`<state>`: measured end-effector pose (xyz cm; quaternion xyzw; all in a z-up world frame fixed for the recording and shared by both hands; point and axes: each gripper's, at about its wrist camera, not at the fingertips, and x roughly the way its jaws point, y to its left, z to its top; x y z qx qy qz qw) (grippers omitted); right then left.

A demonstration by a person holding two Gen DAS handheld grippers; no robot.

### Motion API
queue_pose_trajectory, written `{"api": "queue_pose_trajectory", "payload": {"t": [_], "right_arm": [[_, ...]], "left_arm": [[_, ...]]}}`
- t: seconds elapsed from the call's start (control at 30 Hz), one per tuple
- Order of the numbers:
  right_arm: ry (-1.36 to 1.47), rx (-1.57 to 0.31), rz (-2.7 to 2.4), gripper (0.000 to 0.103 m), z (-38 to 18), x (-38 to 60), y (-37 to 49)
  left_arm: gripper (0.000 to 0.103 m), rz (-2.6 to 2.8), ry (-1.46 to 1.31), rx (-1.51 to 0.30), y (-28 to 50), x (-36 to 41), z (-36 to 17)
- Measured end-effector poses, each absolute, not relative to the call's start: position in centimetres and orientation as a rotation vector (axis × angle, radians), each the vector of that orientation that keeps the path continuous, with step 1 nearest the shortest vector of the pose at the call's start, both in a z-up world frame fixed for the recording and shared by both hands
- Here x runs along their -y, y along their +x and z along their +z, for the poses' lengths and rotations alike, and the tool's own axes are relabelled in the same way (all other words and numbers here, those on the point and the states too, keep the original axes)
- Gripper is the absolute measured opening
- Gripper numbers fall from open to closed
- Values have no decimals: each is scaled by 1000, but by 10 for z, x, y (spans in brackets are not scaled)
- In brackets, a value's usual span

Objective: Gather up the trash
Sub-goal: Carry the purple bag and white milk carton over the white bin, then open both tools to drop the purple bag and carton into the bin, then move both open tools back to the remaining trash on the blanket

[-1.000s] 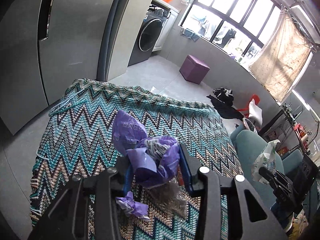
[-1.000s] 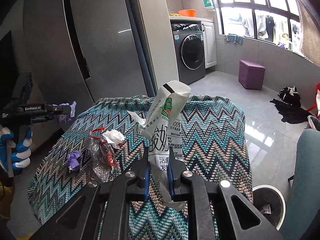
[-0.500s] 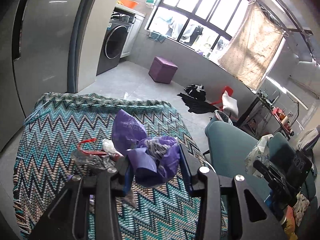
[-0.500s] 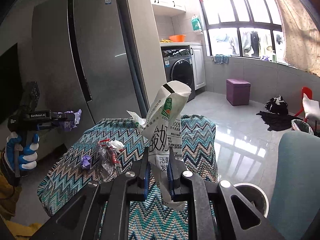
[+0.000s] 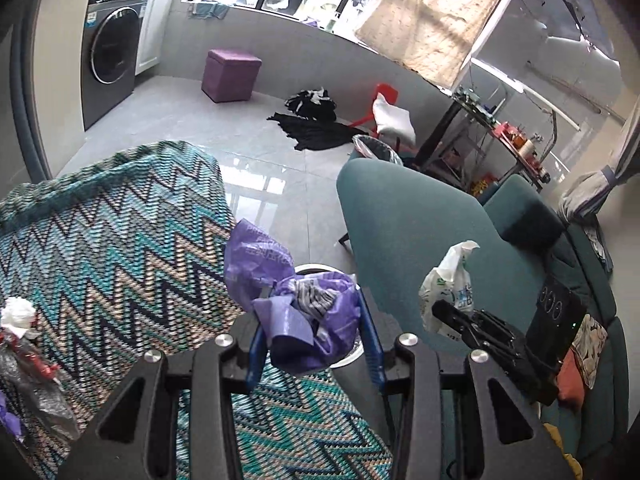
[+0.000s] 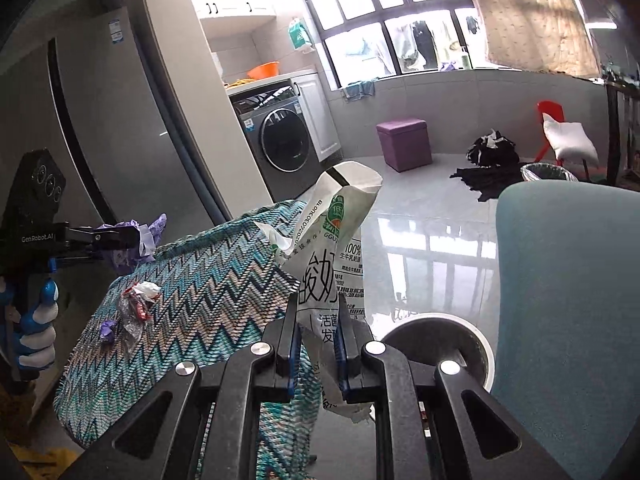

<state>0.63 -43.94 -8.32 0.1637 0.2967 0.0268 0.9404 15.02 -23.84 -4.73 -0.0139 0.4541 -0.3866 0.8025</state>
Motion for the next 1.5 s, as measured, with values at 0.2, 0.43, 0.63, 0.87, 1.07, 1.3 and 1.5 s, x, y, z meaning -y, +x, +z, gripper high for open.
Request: {"api": "queue_pose_trajectory", "payload": {"t": [0.2, 0.43, 0.63, 0.87, 1.07, 1.3, 1.5], "right_arm": [[395, -700, 12, 14, -131, 478, 26], [479, -805, -49, 17, -185, 512, 59], [481, -892, -105, 26, -219, 528, 85], [465, -899, -134, 40, -224, 539, 83], [424, -865, -167, 42, -206, 531, 72], [423, -798, -165, 42, -178, 512, 56], [382, -744, -116, 42, -144, 478, 51]], "left_arm": [[38, -854, 24, -1083, 164, 315, -97], [41, -839, 53, -1183, 185, 383, -157], [46, -821, 30, -1239, 201, 409, -192], [57, -827, -24, -1260, 211, 411, -200], [57, -828, -22, -1231, 204, 395, -185], [57, -783, 52, -1104, 175, 352, -148], [57, -738, 52, -995, 155, 294, -113]]}}
